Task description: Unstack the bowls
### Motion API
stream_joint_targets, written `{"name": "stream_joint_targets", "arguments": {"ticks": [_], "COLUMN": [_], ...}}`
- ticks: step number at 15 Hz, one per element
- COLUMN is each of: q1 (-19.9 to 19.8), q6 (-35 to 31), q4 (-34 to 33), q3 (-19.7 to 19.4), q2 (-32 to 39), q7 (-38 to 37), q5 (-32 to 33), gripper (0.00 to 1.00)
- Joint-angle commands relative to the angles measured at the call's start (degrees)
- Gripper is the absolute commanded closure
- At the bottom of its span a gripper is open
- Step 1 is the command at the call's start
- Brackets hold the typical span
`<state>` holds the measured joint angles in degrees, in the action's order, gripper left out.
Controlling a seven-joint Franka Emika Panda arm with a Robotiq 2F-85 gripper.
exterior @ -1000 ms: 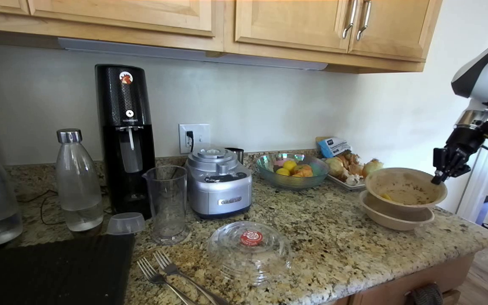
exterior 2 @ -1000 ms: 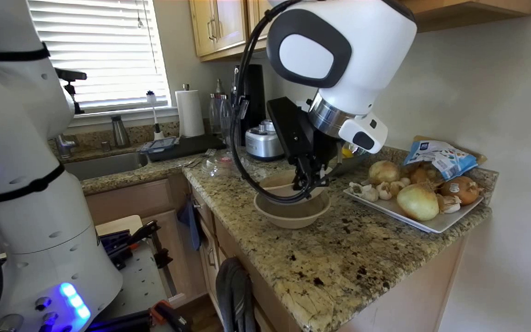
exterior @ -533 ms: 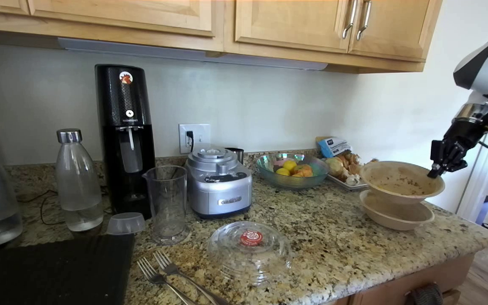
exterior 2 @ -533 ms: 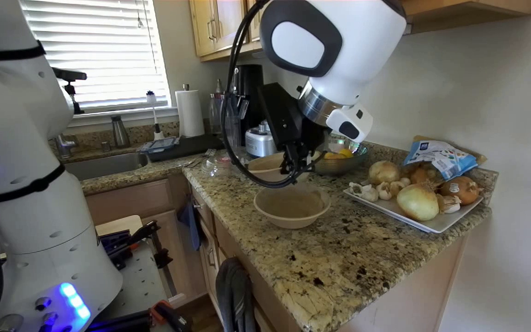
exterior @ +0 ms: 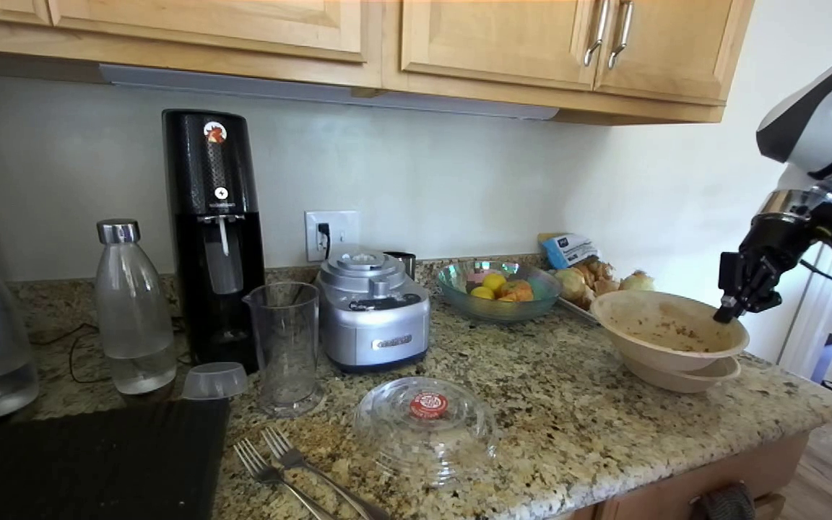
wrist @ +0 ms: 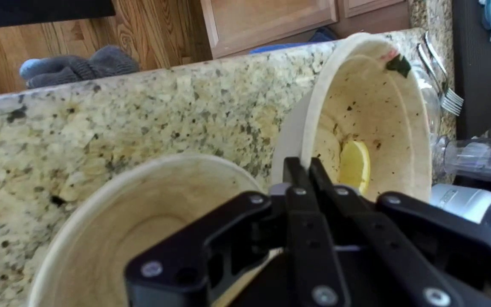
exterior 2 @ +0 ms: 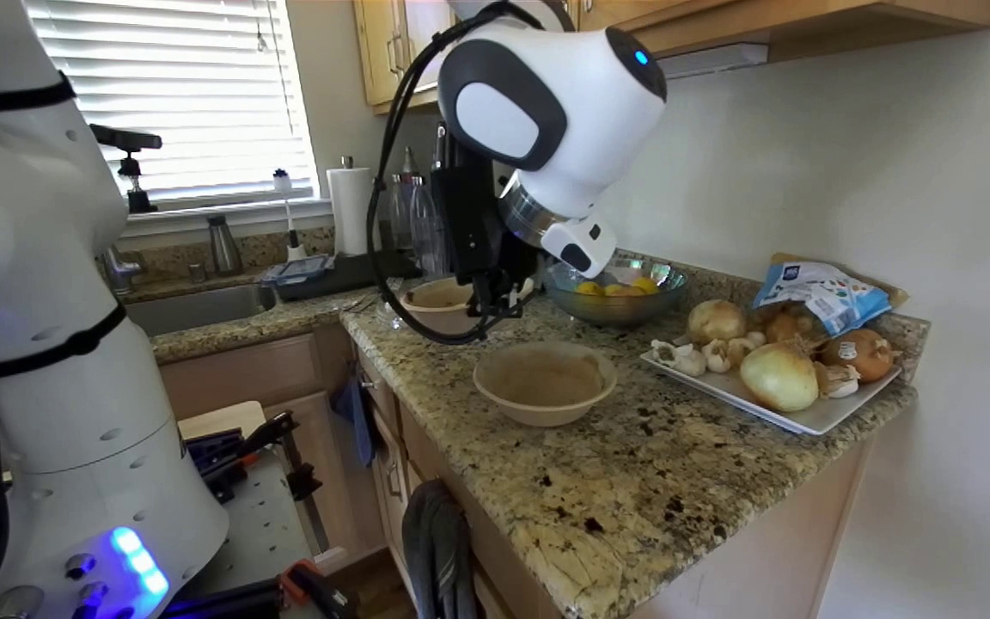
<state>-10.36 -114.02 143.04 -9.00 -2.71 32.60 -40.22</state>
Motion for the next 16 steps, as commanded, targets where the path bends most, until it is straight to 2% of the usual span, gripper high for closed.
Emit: {"name": "stream_joint_targets", "arguments": {"ticks": [1,8,16], "q1": [2.9,8.1,12.3], "q6": [-1.2,-5.2,-17.2], "q4": [5.7,8.3,6.9], "q3": [1.8,6.8,11.6], "q2": [-4.1,-1.7,3.3], "q7": [0.4,1.4,8.5], "q5": [-3.2,-9.8,-24.5], "gripper": [0.96,0.96,0.96]}}
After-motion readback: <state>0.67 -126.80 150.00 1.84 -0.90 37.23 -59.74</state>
